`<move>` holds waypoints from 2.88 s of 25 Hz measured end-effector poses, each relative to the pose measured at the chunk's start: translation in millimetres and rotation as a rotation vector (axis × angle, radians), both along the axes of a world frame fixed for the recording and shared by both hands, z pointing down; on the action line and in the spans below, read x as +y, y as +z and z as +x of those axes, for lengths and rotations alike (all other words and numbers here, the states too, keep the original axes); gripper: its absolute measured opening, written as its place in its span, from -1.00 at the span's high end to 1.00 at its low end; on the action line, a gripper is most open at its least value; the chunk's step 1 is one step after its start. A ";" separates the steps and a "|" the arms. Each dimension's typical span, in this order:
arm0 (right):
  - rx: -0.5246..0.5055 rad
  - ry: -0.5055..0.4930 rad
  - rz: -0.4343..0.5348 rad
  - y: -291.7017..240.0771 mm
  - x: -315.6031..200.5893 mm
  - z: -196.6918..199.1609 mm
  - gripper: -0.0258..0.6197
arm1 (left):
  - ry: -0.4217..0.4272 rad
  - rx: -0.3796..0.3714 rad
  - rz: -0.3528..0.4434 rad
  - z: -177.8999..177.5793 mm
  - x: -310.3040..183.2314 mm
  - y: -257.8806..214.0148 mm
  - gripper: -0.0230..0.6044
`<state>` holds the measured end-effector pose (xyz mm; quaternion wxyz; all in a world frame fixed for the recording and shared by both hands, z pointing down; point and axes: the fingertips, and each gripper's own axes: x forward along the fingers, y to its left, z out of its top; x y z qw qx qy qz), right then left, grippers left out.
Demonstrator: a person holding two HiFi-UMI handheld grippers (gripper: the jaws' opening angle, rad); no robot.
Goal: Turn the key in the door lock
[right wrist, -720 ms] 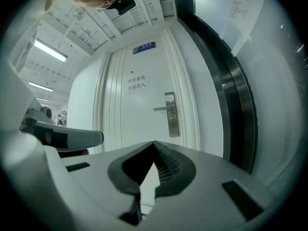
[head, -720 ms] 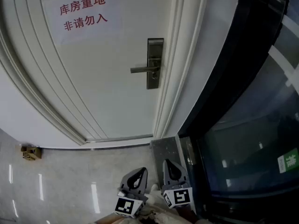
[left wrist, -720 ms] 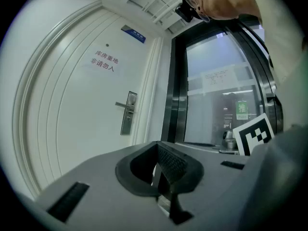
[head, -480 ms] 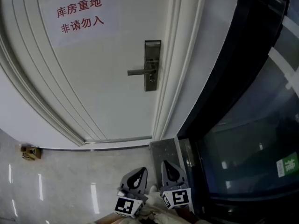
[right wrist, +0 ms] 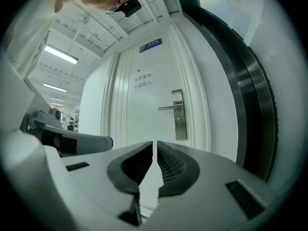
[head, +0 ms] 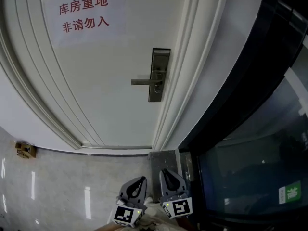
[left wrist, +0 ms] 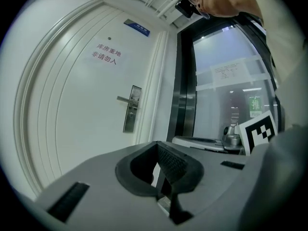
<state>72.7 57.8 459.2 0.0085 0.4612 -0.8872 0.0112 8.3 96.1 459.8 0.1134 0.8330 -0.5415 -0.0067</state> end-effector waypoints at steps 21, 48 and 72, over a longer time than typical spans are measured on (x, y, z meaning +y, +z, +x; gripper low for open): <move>0.537 0.235 0.239 -28.6 -259.5 -71.1 0.64 | 0.090 -0.008 0.055 -85.3 -209.9 -13.2 0.91; 0.753 0.298 0.334 -43.4 -337.1 -72.4 0.87 | 0.101 0.023 0.063 -76.2 -248.5 -3.9 0.91; -0.116 0.185 0.007 -44.0 -339.9 -62.4 0.86 | 0.120 0.011 0.037 -72.7 -249.0 -5.2 0.91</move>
